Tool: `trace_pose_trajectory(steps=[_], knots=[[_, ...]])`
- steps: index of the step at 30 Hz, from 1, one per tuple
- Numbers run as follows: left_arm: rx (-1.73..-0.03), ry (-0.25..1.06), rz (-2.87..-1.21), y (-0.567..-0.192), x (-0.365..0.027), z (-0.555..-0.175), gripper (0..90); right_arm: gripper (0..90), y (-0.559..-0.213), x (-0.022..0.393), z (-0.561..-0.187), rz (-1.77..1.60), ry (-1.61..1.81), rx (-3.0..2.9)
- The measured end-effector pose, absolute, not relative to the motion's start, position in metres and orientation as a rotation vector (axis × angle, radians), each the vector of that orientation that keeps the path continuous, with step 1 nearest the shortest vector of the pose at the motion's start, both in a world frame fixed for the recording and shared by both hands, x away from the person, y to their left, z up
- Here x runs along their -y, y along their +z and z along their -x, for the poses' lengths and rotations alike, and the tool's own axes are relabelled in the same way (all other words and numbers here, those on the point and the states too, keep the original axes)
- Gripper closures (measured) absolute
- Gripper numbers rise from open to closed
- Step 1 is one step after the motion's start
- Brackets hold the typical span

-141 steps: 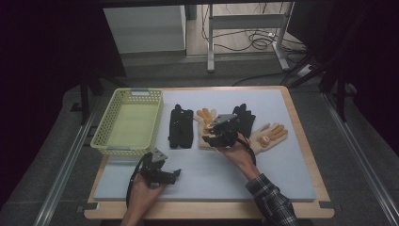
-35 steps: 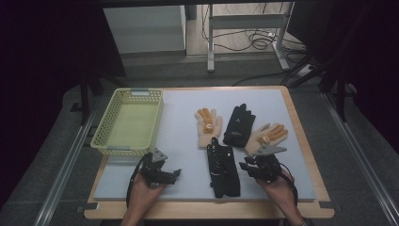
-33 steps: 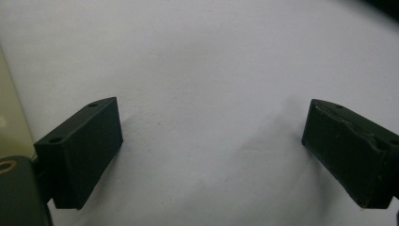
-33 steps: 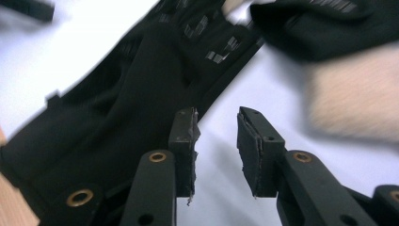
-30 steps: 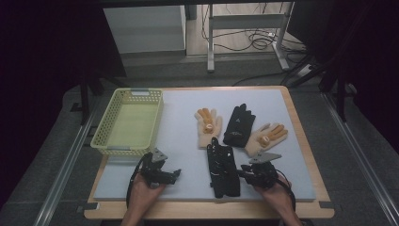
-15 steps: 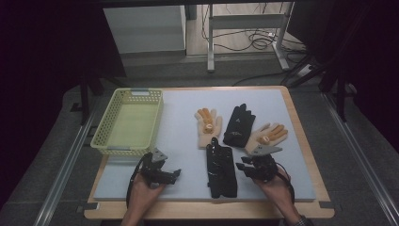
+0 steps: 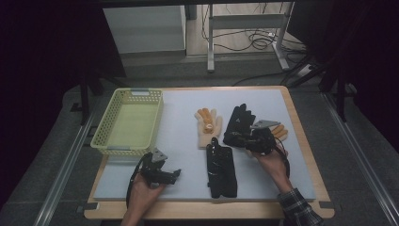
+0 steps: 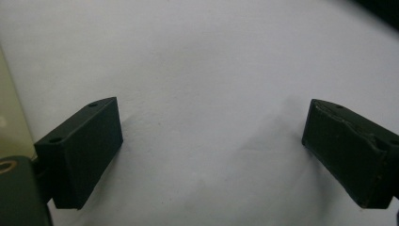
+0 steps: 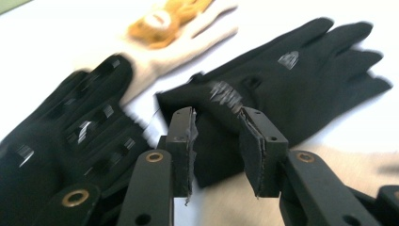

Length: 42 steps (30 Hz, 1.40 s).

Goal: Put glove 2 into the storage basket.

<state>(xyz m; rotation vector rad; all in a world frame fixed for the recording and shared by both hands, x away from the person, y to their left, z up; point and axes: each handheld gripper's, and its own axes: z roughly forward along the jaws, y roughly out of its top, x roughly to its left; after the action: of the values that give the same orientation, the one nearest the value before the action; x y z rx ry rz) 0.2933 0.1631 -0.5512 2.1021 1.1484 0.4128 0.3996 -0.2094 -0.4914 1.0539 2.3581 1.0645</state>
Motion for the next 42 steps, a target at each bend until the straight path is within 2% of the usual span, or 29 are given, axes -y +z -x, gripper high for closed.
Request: trace_pose_trajectory(steps=[5,8,9,10,11,14,16,18,19,20,21,22,23,33,42], knots=[[-1.149,0.412,-2.103,-0.551,-0.163,-0.293,5.6,64.2,-0.49,0.202,-0.43,-1.086,1.028,-2.333],[-1.149,0.412,-2.103,-0.551,-0.163,-0.293,5.6,58.9,-0.493,0.198,-0.447,-1.114,0.991,-2.313],[-1.149,0.412,-2.103,-0.551,-0.163,-0.293,5.6,53.2,-0.495,0.196,-0.457,-1.133,0.975,-2.308],[-1.149,0.412,-2.103,-0.551,-0.163,-0.293,5.6,53.2,-0.495,0.196,-0.457,-1.133,0.975,-2.308],[-1.149,0.412,-2.103,-0.551,-0.163,-0.293,5.6,46.9,-0.499,0.195,-0.466,-1.16,0.945,-2.314],[-1.148,0.412,-2.103,-0.551,-0.163,-0.293,5.6,42.3,-0.508,0.191,-0.477,-1.178,0.873,-2.344],[-1.148,0.412,-2.103,-0.551,-0.163,-0.293,5.6,43.0,-0.511,0.19,-0.48,-1.176,0.852,-2.348],[-1.148,0.413,-2.103,-0.551,-0.163,-0.293,5.6,55.3,-0.515,0.189,-0.479,-1.204,0.837,-2.32],[-1.149,0.413,-2.103,-0.551,-0.163,-0.293,5.6,69.8,-0.514,0.189,-0.478,-1.21,0.843,-2.314],[-1.149,0.413,-2.103,-0.551,-0.163,-0.293,5.6,69.8,-0.514,0.189,-0.478,-1.21,0.843,-2.314],[-1.148,0.412,-2.101,-0.551,-0.163,-0.293,5.6,79.4,-0.514,0.189,-0.476,-1.227,0.881,-2.34],[-1.148,0.412,-2.101,-0.551,-0.163,-0.293,5.7,79.4,-0.514,0.189,-0.476,-1.227,0.881,-2.34],[-1.148,0.413,-2.101,-0.551,-0.163,-0.293,5.6,83.2,-0.513,0.187,-0.474,-1.223,0.874,-2.341],[-1.148,0.412,-2.104,-0.551,-0.163,-0.293,5.6,85.6,-0.49,0.198,-0.466,-1.207,0.958,-2.301],[-1.144,0.412,-2.11,-0.551,-0.163,-0.293,5.6,85.5,-0.453,0.2,-0.43,-1.095,1.07,-2.302]])
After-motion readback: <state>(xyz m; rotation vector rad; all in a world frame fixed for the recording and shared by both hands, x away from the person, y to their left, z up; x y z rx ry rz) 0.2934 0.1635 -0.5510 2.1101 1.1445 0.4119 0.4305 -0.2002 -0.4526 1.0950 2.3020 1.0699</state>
